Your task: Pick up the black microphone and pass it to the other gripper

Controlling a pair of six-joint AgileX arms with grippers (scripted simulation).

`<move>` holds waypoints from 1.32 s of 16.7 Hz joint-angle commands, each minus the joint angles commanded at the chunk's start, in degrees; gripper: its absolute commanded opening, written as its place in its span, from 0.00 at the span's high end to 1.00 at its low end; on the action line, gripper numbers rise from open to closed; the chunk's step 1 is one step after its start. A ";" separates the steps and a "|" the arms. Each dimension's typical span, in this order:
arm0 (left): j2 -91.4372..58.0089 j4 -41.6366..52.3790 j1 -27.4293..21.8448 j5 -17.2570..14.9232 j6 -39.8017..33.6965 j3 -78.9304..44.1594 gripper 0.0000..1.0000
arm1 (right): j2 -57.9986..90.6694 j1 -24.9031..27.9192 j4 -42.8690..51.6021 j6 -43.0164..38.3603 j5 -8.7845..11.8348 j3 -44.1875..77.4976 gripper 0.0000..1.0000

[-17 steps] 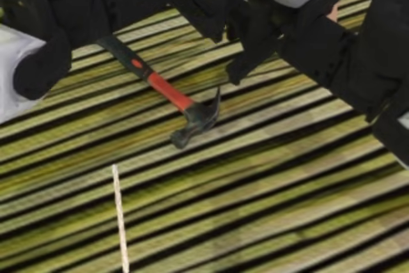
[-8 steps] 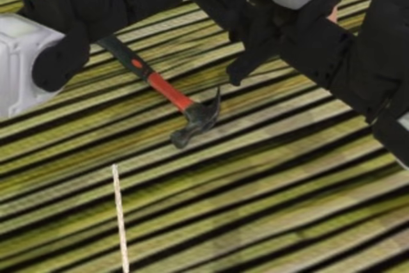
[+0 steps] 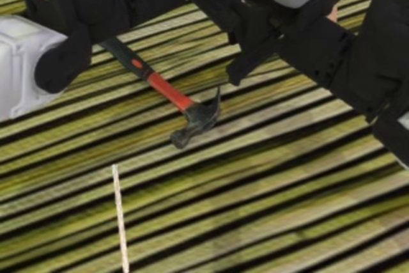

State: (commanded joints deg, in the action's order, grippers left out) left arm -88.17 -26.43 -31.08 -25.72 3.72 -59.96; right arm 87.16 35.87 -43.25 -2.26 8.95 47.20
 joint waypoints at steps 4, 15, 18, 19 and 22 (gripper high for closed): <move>0.00 0.00 0.00 0.00 0.00 0.00 1.00 | 0.00 0.00 0.00 0.00 0.00 0.00 1.00; 0.00 0.00 0.00 0.00 0.00 0.00 1.00 | 0.00 0.00 0.00 0.00 0.00 0.00 0.70; 0.00 0.00 0.00 0.00 0.00 0.00 1.00 | 0.00 0.00 0.00 0.00 0.00 0.00 0.47; 0.00 0.00 0.00 0.00 0.00 0.00 1.00 | 0.00 0.00 0.00 0.00 0.00 0.00 0.40; 0.00 0.00 0.00 0.00 0.00 0.00 1.00 | 0.00 0.00 0.00 0.00 0.00 0.00 0.17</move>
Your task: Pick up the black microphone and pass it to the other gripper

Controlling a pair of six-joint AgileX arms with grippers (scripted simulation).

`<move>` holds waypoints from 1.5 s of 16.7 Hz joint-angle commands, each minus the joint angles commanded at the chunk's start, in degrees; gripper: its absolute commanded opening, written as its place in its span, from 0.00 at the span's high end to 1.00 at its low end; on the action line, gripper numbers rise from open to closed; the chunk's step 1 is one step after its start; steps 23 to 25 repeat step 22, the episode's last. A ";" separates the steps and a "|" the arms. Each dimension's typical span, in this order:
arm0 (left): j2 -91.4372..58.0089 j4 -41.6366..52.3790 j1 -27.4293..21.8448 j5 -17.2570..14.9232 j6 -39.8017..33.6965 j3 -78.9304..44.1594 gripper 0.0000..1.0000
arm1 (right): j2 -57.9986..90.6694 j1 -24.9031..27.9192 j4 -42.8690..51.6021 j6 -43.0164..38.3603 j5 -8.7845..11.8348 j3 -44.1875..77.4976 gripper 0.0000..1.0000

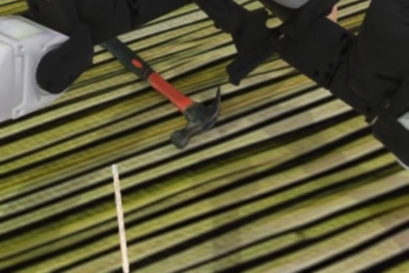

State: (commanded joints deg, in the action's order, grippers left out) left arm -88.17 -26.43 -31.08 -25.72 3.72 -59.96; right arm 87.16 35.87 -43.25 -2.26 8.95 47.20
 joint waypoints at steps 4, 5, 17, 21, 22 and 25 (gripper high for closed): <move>0.00 0.00 0.00 0.00 0.00 0.00 1.00 | 0.00 0.00 0.00 0.00 0.00 0.00 0.00; 0.00 0.00 0.00 0.00 0.00 0.00 1.00 | 0.00 0.00 0.00 0.00 0.00 0.00 0.00; 2.95 0.50 5.14 -3.95 -0.22 1.87 1.00 | -8.95 -1.64 1.74 0.22 0.96 -8.18 0.00; 5.07 0.77 9.19 -7.48 0.48 3.73 1.00 | -15.72 -2.24 2.77 0.22 2.35 -13.93 0.00; 5.15 0.80 9.36 -7.59 0.53 3.81 1.00 | -15.93 -2.26 2.79 0.22 2.40 -14.11 0.00; 5.15 0.80 9.36 -7.59 0.53 3.81 1.00 | -15.93 -2.26 2.79 0.22 2.40 -14.11 0.00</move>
